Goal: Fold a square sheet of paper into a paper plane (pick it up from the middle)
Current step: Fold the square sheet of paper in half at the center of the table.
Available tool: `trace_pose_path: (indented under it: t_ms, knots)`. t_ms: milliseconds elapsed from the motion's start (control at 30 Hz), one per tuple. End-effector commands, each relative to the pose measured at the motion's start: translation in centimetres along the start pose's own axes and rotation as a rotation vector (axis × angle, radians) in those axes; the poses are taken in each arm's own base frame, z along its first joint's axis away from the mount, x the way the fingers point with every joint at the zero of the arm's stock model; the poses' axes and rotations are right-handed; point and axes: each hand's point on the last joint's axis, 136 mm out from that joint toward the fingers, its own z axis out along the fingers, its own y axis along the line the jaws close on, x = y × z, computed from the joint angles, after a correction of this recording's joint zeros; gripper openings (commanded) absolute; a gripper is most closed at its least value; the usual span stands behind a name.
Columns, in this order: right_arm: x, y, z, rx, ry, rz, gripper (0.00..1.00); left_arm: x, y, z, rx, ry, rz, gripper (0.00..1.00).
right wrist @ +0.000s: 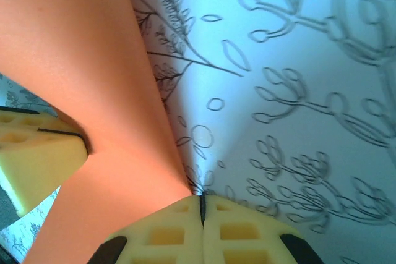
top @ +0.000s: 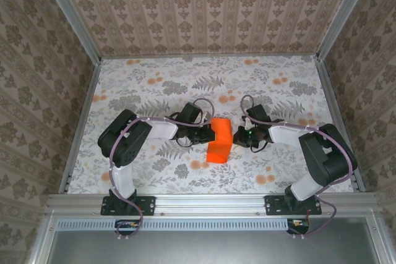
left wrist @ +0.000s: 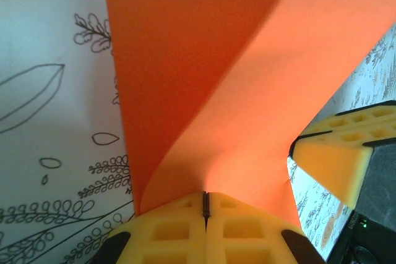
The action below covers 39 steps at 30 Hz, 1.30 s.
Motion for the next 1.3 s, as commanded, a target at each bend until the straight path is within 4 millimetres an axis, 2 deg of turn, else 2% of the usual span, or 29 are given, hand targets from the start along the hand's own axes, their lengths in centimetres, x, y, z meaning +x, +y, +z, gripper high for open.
trace_pose_path:
  t_ms: [0, 133, 267, 467, 600, 700, 800, 900, 1000, 1100, 1267]
  knots:
    - [-0.3, 1.6, -0.8, -0.038, -0.017, -0.039, 0.06, 7.3, 11.1, 0.4, -0.384, 0.164, -0.183, 0.00]
    - [-0.7, 4.3, 0.2, -0.095, 0.007, -0.082, 0.06, 7.1, 10.8, 0.4, -0.377, 0.159, -0.177, 0.00]
    - [-0.9, 4.9, 1.9, -0.116, 0.037, -0.075, 0.07, 7.0, 10.8, 0.4, -0.377, 0.158, -0.177, 0.00]
    - [-0.7, 2.4, 3.1, -0.069, 0.056, -0.042, 0.07, 7.3, 11.2, 0.1, -0.392, 0.159, -0.184, 0.00]
    - [-1.2, -0.8, 2.6, -0.034, 0.028, 0.016, 0.06, 7.8, 11.6, 0.0, -0.404, 0.164, -0.190, 0.00]
    - [-2.2, -1.9, 1.7, -0.034, -0.002, 0.054, 0.06, 8.1, 11.8, 0.0, -0.405, 0.167, -0.192, 0.00]
    - [-3.2, -0.4, 0.7, -0.068, -0.033, 0.035, 0.06, 7.9, 11.6, 0.0, -0.401, 0.161, -0.189, 0.00]
    - [-3.4, 3.1, 0.0, -0.124, -0.059, -0.046, 0.06, 7.7, 11.5, 0.0, -0.398, 0.158, -0.187, 0.00]
    - [-3.3, 5.2, 0.6, -0.139, -0.056, -0.103, 0.06, 7.6, 11.4, 0.0, -0.394, 0.152, -0.186, 0.00]
    - [-3.4, 5.5, 2.2, -0.148, -0.025, -0.083, 0.06, 7.5, 11.4, 0.1, -0.394, 0.152, -0.190, 0.00]
    - [-4.5, 3.6, 3.9, -0.127, -0.016, -0.031, 0.05, 7.8, 11.6, -0.1, -0.398, 0.153, -0.193, 0.00]
